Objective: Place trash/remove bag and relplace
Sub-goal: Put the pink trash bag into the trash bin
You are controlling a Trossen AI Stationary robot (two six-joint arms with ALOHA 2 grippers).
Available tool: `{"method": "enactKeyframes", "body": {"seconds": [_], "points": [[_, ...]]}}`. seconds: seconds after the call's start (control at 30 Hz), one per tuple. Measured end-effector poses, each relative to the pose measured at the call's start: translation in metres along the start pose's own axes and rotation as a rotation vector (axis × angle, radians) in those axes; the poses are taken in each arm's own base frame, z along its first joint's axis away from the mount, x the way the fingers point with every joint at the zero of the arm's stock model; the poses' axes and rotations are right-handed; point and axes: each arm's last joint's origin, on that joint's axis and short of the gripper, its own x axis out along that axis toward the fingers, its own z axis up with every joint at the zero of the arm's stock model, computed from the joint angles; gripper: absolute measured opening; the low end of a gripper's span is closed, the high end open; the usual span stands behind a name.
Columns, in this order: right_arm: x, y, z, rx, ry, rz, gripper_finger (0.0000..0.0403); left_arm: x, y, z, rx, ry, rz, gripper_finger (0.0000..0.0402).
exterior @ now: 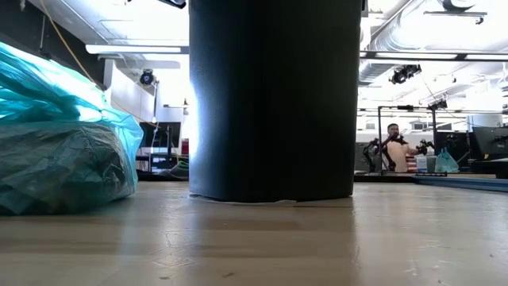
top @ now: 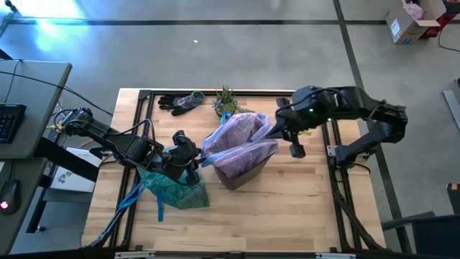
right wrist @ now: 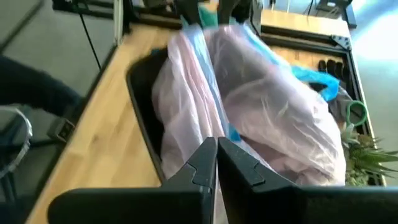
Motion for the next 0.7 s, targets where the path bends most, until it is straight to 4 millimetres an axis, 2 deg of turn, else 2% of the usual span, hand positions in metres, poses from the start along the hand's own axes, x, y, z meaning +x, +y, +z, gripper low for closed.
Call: {"method": "enactKeyframes", "body": {"seconds": [0.1,0.2,0.5,0.6,0.7], "points": [[-0.008,0.000,0.004,0.038,-0.026,-0.003,0.0003,0.000,0.000,0.000,0.000,0.000,0.000,0.0108],[-0.006,-0.004,0.002,0.055,-0.020,-0.016,0.0028,0.000,0.000,0.000,-0.001,-0.001,0.001,0.0108],[0.033,-0.018,-0.006,0.117,0.110,0.005,0.0176,0.000,-0.001,0.000,-0.014,-0.001,-0.005,0.0108],[0.044,-0.022,-0.006,0.127,0.129,0.055,0.0198,0.000,-0.001,0.000,-0.015,0.003,-0.011,0.0108],[0.053,-0.028,-0.008,0.138,0.159,0.076,0.0203,0.000,-0.001,0.000,-0.018,0.004,-0.014,0.0108]]}}
